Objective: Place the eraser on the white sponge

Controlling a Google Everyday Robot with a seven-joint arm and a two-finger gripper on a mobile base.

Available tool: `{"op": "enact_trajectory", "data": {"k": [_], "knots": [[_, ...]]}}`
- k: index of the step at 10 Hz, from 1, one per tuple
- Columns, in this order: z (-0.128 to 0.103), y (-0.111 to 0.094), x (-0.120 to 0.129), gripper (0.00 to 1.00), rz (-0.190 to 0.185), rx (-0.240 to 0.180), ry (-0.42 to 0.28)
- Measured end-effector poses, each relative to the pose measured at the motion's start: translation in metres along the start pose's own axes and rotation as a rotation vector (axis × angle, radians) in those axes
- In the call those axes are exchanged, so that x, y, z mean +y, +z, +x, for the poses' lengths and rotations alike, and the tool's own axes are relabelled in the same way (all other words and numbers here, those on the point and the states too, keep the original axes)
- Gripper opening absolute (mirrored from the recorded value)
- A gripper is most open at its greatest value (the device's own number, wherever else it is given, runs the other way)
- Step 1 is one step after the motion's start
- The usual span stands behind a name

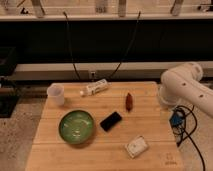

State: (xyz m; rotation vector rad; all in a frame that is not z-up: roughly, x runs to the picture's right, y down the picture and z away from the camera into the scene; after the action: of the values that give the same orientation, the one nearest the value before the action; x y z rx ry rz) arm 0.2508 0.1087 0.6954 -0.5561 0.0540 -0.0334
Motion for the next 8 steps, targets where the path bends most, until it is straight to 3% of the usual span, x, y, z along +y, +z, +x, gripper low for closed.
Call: {"op": "enact_trajectory", "data": {"k": [3, 6, 8], "knots": [[-0.027, 0.006, -0.003, 0.8, 0.013, 0.024, -0.058], [-0.037, 0.009, -0.003, 0.8, 0.021, 0.039, -0.119], [-0.066, 0.016, -0.006, 0.8, 0.028, 0.05, -0.188]]}}
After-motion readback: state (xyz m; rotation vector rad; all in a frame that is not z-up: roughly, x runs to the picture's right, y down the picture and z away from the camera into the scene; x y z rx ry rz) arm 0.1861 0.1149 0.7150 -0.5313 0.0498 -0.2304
